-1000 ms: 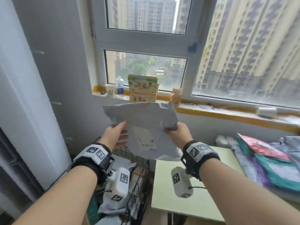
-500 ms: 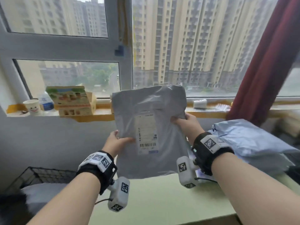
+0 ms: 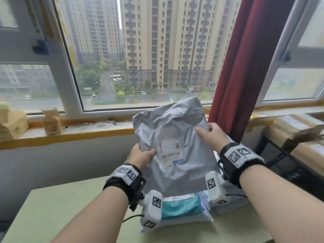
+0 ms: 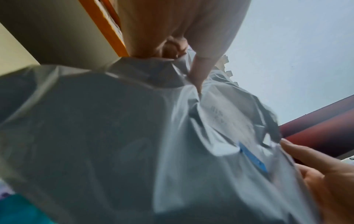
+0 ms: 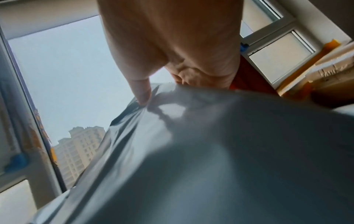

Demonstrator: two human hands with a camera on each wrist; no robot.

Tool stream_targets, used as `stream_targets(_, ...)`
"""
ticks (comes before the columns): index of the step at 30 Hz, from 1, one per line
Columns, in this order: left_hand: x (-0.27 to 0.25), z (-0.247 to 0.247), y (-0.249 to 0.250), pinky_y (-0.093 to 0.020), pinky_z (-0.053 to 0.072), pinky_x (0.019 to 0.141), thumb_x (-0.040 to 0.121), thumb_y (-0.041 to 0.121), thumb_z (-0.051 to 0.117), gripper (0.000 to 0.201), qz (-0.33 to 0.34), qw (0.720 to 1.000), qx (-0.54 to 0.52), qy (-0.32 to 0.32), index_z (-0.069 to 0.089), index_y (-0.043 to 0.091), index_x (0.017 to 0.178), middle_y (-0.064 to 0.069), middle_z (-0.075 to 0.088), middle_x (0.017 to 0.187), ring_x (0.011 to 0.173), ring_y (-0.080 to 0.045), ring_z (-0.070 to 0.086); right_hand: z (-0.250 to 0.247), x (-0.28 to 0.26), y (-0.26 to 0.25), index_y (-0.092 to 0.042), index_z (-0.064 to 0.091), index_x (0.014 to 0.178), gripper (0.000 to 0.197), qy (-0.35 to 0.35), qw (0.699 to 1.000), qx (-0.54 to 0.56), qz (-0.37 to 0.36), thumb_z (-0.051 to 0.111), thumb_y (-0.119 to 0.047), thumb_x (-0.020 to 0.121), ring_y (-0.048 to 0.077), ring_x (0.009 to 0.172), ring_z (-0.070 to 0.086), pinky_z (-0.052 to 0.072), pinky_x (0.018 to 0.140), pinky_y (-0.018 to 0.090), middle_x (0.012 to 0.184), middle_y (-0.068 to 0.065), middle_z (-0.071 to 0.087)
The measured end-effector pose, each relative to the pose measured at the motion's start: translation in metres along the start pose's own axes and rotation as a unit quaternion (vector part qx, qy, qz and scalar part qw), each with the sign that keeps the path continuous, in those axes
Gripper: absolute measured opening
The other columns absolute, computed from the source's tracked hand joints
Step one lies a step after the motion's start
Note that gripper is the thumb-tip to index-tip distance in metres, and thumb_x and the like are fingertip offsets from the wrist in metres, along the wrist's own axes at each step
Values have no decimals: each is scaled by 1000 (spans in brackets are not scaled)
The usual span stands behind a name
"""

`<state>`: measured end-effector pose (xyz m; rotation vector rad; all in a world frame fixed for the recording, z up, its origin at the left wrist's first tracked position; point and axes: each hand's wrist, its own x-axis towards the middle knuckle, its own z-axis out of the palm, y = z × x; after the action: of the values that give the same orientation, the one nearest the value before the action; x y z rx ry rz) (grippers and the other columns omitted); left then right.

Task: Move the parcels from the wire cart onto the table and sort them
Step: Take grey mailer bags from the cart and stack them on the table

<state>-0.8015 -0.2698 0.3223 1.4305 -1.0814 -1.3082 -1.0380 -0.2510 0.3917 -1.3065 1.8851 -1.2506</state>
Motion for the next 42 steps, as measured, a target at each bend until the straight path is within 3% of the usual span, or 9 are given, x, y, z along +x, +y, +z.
stream_targets(8,36,123,17,-49,55,88,56,23,75,52,-3,998,-47,-42,61,8,104,-13,72,100,91,-30,70,-73,50,41,-18,39,139,65,39,989,-137,27,68,-25,81,30,110,58,46,93,35,122,7,60)
stream_targets(14,46,197,26,-52,52,92,53,9,56,69,-38,991,-76,-104,48,2,122,-18,64,111,101,-36,64,-114,93,70,-21,43,137,52,85,964,-251,22,57,-21,87,36,116,52,41,95,38,127,16,54)
stream_targets(19,68,237,-9,-50,50,95,65,15,60,70,-96,981,-13,-166,40,9,132,-13,59,121,108,-32,61,-112,119,114,-23,47,135,50,-24,928,-361,91,41,-42,90,37,120,49,41,101,44,134,15,48)
stream_targets(22,58,244,-17,-37,47,97,78,21,63,64,-82,973,121,-179,36,5,134,-13,56,125,113,-32,57,-90,113,143,-27,49,128,53,-110,887,-430,128,36,-53,85,34,127,42,35,105,49,139,9,44)
stream_targets(25,55,241,-20,-34,42,99,91,24,53,59,-82,966,189,-156,30,6,142,-19,51,135,122,-33,51,-79,107,157,-29,51,124,43,-93,869,-470,123,35,-50,91,27,133,36,25,108,55,140,5,43)
stream_targets(30,58,228,-15,-22,35,94,94,26,53,59,-59,971,195,-126,31,5,144,-9,46,141,124,-25,48,-77,113,148,-25,53,127,45,-52,874,-471,107,35,-48,93,26,135,32,16,111,59,142,5,44)
stream_targets(32,57,223,-10,-17,33,84,94,22,53,54,-44,973,194,-117,33,3,141,-9,47,139,120,-22,49,-77,114,140,-24,52,130,46,-44,881,-461,97,34,-48,95,25,137,30,14,111,60,144,5,42)
stream_targets(37,56,211,-2,-25,30,104,94,24,54,67,-38,973,201,-109,20,3,149,-10,30,153,139,-24,33,-73,109,117,-25,51,132,46,-46,884,-459,78,33,-48,96,27,133,36,21,112,53,144,5,43)
stream_targets(42,48,195,7,-32,29,113,95,27,54,66,-29,973,196,-114,23,3,149,-12,29,154,140,-26,33,-67,102,104,-25,52,132,47,-50,885,-460,51,33,-48,96,25,131,41,27,111,50,142,3,48)
